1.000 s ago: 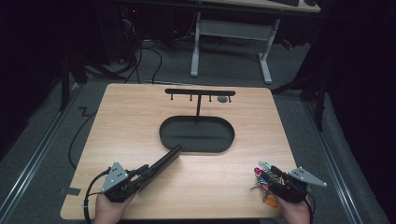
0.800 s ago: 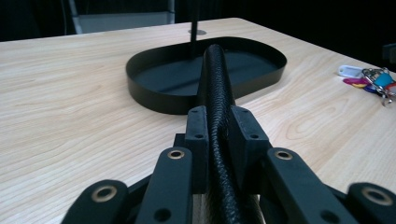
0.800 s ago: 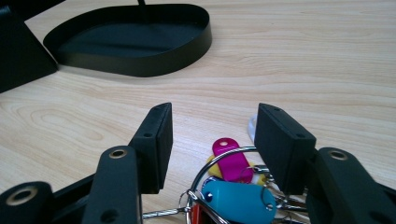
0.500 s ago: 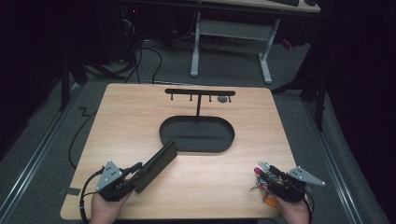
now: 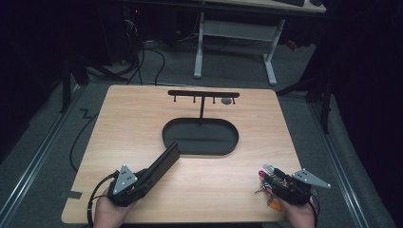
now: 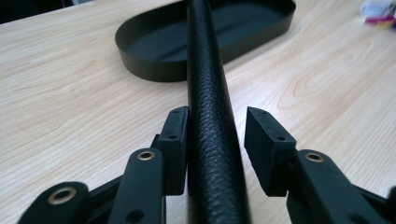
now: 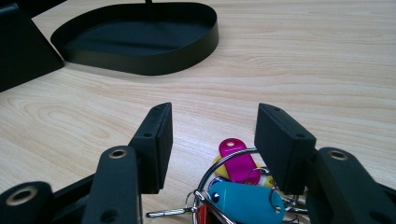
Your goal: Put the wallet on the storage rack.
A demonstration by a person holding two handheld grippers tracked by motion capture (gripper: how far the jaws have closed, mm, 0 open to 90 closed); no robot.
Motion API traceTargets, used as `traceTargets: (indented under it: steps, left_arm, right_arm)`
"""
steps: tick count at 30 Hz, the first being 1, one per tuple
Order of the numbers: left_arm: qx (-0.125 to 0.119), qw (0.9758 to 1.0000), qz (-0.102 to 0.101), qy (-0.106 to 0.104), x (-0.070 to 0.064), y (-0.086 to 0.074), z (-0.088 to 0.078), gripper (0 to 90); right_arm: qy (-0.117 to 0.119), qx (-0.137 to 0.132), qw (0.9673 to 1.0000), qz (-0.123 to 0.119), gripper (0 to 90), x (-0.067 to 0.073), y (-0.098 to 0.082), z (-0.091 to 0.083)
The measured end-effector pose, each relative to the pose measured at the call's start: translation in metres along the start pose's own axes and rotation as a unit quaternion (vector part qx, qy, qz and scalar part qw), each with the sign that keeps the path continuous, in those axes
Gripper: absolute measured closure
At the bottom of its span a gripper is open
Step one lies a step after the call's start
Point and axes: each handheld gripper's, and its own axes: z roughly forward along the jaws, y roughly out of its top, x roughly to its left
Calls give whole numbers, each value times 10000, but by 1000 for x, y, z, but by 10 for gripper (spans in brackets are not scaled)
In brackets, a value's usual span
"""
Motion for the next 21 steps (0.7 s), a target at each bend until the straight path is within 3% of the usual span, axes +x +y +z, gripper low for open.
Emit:
traceTargets:
  steps: [6,7,8,9,10,11,12,14,16,17,18,21]
  left_arm:
    - [287,9993,228,115,-6,15,4,633]
    - [472,9983,317,148,-6,21,6,634]
    - [472,9983,317,148,-6,21,6,634]
    - [765,9964,337,121,-4,28,8,634]
    - [765,9964,337,121,-4,28,8,632]
    - [1057,9935,420,43,-2,35,10,629]
    - [1057,9935,420,43,-2,35,10,628]
    - [1367,9887,613,89,-2,43,12,627]
    - [1529,9856,719,75,-1,49,14,610]
    - [1702,9823,780,59,0,53,16,603]
    - [1702,9823,780,59,0,53,16,605]
    - [1884,9792,755,26,3,57,19,615]
  right_arm:
    - [56,-13,9998,174,472,-4,-2,0]
    - [113,-6,9997,211,472,-5,-3,0]
    - [113,-6,9997,211,472,-5,-3,0]
    - [157,-17,9996,215,472,-6,-3,0]
    - [157,-17,9996,215,472,-6,-3,0]
    - [207,-28,9996,211,472,-6,-3,0]
    - [207,-28,9996,211,472,-6,-3,0]
    - [241,-36,9994,252,472,-6,-2,0]
    - [279,-43,9993,241,472,-6,-1,0]
    - [328,-11,9993,181,472,-4,-1,2]
    - [328,-11,9993,181,472,-4,-1,2]
    - [381,-9,9992,108,472,0,0,2]
